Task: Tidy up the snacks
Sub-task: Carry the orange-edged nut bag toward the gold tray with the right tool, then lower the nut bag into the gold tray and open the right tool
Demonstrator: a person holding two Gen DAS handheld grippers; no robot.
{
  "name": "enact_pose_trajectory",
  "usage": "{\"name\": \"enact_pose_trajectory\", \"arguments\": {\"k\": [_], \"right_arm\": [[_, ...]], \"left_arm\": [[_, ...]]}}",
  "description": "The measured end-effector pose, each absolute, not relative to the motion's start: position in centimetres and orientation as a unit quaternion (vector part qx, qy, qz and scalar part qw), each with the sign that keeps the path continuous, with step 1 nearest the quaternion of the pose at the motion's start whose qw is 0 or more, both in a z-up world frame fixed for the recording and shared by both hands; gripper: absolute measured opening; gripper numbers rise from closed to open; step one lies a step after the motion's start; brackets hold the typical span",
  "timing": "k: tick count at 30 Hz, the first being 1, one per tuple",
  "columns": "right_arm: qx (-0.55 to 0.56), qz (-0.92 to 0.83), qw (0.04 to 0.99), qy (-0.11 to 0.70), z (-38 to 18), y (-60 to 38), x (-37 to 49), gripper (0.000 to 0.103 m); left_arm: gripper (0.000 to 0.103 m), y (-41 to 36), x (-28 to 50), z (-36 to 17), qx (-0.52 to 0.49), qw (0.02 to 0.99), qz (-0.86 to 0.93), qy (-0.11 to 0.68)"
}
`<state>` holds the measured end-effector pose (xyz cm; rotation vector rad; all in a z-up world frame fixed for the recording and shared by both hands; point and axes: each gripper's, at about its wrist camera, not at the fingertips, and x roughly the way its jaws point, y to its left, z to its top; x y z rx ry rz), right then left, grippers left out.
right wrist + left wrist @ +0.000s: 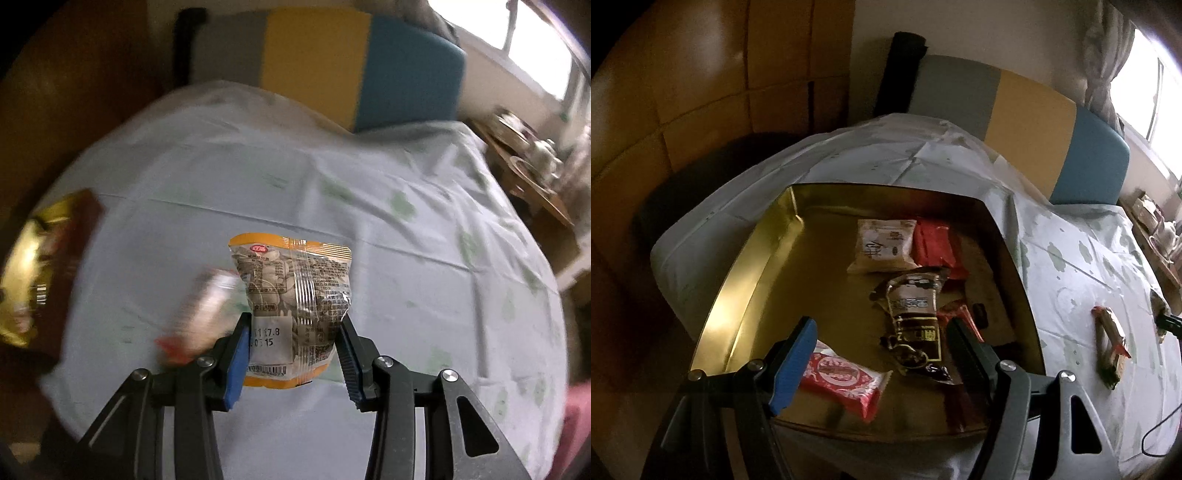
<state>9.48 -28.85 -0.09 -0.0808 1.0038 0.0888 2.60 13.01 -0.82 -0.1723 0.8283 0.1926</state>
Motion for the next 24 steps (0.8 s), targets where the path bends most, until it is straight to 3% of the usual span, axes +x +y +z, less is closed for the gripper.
{"name": "enact_pose_trajectory", "arguments": {"k": [14,24], "right_arm": [[-0.026,0.289,0.843,0.452,1.4,-7.9,8.5,0.045],[-0.063,0.309,0.819,0.480,-2.8,-0.2,8.4,0.048]], "left_arm": [[0.073,17.5,1.8,-0.5,-0.111,0.902,0.146,0.390],[0.073,17.8,1.7,-1.5,-0.108,0.898,0.143,0.402]]}}
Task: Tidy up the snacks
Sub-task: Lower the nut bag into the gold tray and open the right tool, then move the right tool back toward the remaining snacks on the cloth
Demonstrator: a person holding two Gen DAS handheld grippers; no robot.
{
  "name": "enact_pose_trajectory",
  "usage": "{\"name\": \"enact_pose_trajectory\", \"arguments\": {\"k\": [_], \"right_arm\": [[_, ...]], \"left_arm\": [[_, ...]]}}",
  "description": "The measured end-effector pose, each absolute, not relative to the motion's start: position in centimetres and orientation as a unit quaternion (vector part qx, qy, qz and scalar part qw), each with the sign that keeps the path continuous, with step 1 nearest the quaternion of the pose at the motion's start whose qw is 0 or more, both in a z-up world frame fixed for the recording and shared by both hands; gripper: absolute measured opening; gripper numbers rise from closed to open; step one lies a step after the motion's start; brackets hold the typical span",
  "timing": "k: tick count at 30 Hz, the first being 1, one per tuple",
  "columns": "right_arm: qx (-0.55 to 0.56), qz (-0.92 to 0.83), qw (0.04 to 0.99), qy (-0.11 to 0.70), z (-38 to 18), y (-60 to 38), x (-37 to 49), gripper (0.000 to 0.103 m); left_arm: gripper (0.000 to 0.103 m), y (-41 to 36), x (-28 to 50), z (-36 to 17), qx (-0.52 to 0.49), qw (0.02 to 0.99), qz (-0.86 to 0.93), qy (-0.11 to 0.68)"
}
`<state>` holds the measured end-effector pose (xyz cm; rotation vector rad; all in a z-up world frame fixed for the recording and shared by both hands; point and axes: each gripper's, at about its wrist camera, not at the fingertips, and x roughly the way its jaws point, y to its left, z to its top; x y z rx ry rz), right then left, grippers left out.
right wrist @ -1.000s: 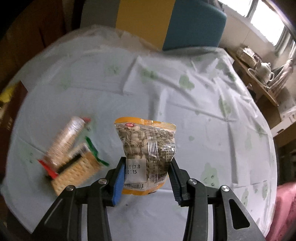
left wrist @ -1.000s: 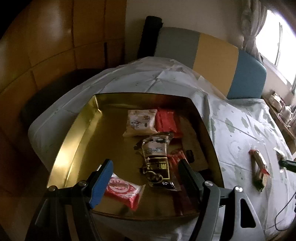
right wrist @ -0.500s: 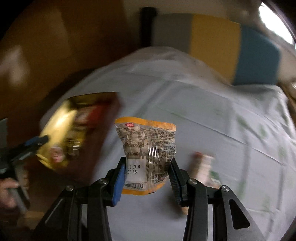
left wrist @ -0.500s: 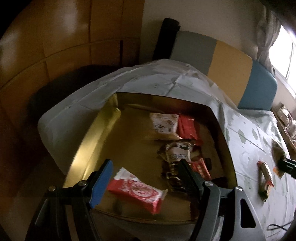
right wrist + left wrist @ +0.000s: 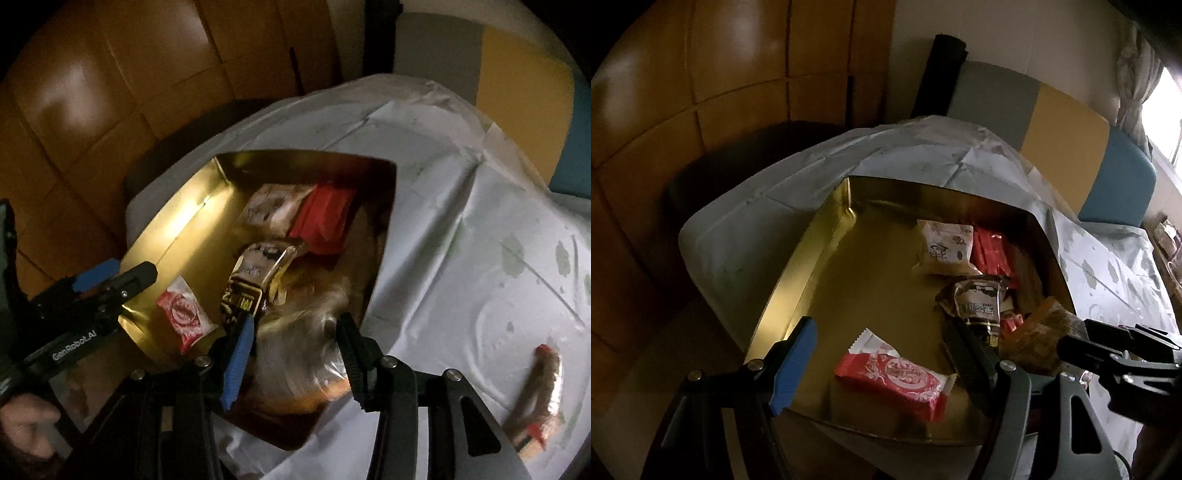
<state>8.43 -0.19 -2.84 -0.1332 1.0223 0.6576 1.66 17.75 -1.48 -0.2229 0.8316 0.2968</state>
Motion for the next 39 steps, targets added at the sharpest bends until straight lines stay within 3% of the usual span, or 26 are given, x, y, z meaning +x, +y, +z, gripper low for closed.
{"name": "enact_pose_trajectory", "arguments": {"k": [39], "right_arm": [[-0.053,0.198,0.869,0.450,-0.8,-14.4,5.8,0.048]], "left_arm": [[0.073,12.1,1.3,1.2,-0.040,0.920,0.097,0.378]]}}
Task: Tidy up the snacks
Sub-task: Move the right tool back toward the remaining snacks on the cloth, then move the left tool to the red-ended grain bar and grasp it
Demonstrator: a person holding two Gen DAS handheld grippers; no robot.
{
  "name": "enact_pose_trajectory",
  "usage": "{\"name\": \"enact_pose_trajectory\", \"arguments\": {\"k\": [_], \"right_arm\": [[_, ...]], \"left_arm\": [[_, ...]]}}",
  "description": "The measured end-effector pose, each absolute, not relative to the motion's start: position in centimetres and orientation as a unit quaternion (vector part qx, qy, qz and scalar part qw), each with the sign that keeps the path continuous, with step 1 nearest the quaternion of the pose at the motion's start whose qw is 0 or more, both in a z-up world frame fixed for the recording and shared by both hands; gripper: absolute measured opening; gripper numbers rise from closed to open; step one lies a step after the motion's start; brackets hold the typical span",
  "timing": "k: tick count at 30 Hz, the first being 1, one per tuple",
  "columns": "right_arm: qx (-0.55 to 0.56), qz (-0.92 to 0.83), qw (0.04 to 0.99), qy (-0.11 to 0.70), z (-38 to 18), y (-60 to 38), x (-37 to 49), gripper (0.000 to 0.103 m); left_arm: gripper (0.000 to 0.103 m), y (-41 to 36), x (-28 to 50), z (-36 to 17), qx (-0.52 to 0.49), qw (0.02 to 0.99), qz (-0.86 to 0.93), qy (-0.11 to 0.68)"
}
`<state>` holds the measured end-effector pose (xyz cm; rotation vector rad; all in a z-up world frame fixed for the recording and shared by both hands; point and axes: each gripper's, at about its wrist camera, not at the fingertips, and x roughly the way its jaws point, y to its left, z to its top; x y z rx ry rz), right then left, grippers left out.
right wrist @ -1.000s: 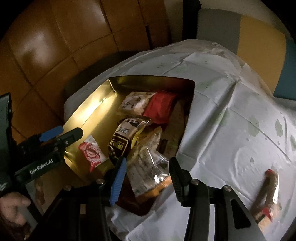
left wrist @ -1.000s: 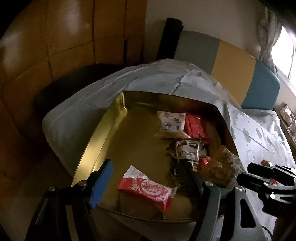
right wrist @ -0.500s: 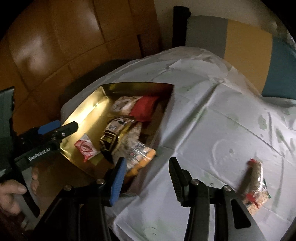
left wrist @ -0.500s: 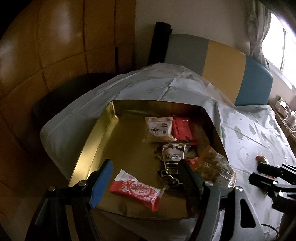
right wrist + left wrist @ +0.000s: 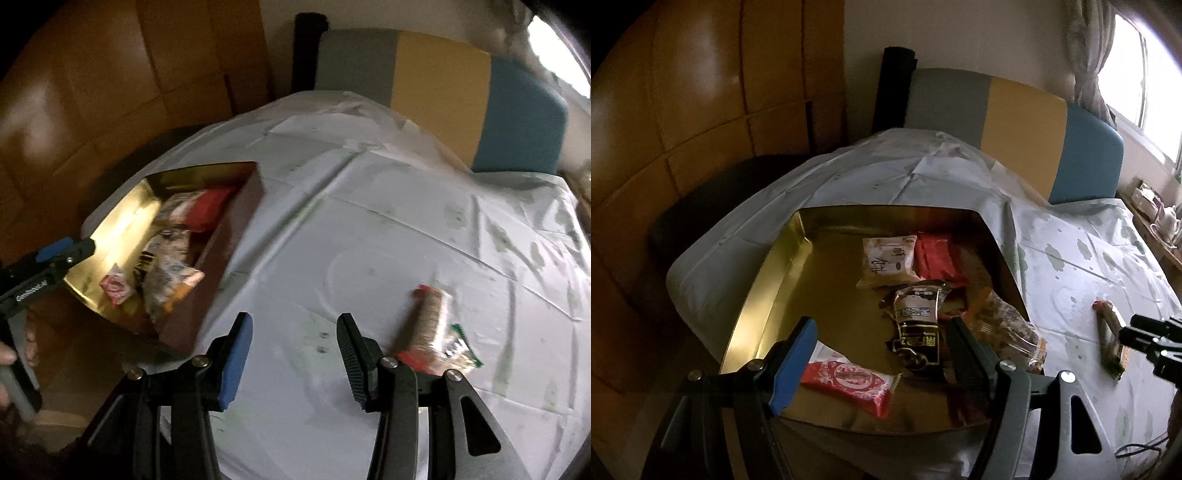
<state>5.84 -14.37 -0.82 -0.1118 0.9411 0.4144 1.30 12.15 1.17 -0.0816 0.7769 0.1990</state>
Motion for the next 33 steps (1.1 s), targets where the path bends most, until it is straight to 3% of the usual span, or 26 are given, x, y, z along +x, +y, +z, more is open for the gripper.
{"name": "enact_pose_trajectory", "arguments": {"k": [18,33], "right_arm": [[-0.059,0.061,0.890,0.448,0.9,-26.9,7.4,0.050],[0.062,-0.069,0.871,0.483,-2.1,-37.0,9.0,0.054]], "left_arm": [[0.073,10.0,1.6,1.6,-0.012,0.923,0.079,0.377],[0.073,5.1,2.8,2.9,0.033,0.924,0.036,0.378]]}}
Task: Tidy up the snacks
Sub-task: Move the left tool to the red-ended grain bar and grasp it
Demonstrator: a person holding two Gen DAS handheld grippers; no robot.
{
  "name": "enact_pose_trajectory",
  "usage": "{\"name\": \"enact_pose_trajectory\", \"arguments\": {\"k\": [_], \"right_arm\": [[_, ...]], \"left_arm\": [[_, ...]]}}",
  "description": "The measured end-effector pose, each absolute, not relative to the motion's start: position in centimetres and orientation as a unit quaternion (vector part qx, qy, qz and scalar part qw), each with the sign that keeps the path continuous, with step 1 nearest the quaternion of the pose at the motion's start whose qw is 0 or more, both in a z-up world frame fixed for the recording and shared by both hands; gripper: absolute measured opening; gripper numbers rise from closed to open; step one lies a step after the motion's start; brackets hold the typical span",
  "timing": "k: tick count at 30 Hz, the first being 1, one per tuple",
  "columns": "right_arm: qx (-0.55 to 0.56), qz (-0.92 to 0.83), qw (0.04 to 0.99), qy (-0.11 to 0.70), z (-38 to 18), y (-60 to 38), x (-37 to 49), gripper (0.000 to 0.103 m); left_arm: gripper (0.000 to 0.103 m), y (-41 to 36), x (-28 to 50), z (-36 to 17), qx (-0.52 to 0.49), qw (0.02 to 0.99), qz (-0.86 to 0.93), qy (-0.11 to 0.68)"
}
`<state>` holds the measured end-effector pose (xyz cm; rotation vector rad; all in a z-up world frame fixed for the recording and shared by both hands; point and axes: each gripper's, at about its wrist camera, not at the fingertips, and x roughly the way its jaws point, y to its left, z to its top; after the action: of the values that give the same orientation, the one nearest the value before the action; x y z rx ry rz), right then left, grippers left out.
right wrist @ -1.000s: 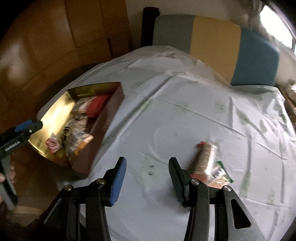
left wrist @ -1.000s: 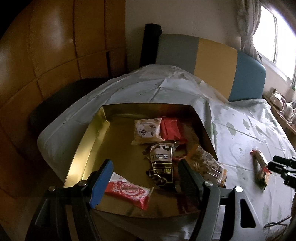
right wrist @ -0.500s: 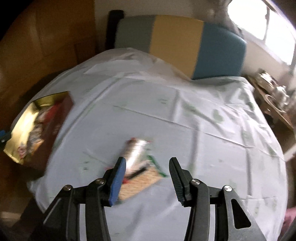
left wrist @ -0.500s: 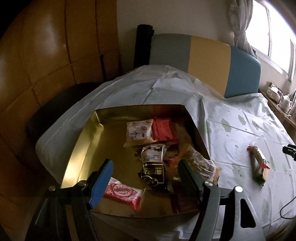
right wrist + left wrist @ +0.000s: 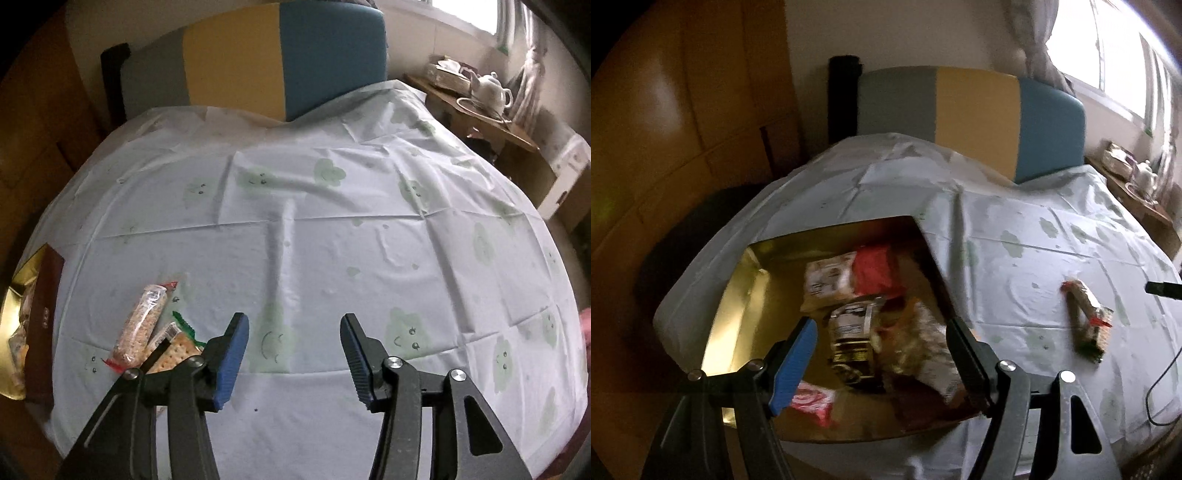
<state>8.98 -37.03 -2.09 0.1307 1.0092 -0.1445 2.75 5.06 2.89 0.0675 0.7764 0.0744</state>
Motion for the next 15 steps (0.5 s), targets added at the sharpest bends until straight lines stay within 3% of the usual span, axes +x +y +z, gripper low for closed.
{"name": "enact_pose_trajectory", "arguments": {"k": [5,15], "right_arm": [[0.054,-0.071,0.871,0.484,-2.1,-36.8,8.8,0.061],[0.053,-0.080,0.875,0.474,-1.6,-37.1,8.4,0.062]], "left_arm": [[0.073,2.3,3.4,2.9,0.047,0.922,0.002,0.384],[0.073,-2.4,4.6,2.7,0.050,0.911,-0.068,0.403]]}}
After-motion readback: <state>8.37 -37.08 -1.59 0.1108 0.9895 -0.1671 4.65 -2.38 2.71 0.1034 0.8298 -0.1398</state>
